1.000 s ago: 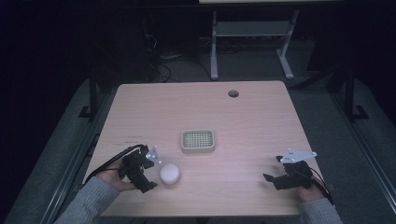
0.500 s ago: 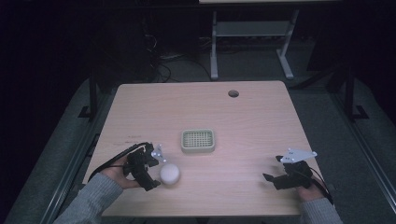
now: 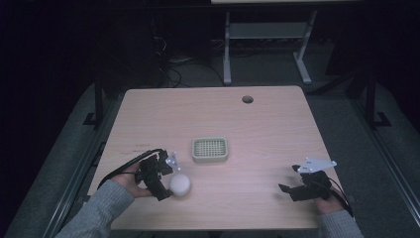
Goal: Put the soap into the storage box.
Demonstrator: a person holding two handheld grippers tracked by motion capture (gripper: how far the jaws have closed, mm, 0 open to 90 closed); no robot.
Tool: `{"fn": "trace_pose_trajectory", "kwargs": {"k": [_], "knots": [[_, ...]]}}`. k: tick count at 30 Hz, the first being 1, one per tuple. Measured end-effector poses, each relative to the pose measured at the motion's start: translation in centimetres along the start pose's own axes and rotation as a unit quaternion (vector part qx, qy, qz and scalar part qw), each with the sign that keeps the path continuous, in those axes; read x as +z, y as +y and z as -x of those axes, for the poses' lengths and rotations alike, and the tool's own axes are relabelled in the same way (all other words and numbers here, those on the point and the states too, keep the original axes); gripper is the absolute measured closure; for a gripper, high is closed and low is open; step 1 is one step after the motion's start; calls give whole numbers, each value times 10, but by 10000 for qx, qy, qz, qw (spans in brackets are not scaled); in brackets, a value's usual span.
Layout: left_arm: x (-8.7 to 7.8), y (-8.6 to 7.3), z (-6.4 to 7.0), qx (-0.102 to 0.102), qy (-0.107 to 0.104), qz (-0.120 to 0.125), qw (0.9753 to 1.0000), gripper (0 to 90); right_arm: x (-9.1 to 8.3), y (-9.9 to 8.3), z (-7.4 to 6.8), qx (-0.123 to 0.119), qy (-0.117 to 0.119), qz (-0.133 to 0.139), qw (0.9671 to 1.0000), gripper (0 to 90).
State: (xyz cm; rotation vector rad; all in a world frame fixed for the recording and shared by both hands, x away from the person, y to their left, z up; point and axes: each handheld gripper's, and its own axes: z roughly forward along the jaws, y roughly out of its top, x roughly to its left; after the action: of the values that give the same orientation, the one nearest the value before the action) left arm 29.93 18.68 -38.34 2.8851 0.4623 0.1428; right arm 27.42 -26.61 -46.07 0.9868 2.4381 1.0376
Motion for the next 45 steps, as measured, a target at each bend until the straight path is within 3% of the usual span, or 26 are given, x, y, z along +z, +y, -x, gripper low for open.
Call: {"fn": "trace_pose_trajectory", "kwargs": {"k": [27,45], "knots": [[22,24,-6,106,-248,-239,9993,172,0,3,-2,-20,67,70,10000,137],[41,36,-5,219,-364,-574,9974,172,0,4,-3,-5,106,77,9999,136]]}}
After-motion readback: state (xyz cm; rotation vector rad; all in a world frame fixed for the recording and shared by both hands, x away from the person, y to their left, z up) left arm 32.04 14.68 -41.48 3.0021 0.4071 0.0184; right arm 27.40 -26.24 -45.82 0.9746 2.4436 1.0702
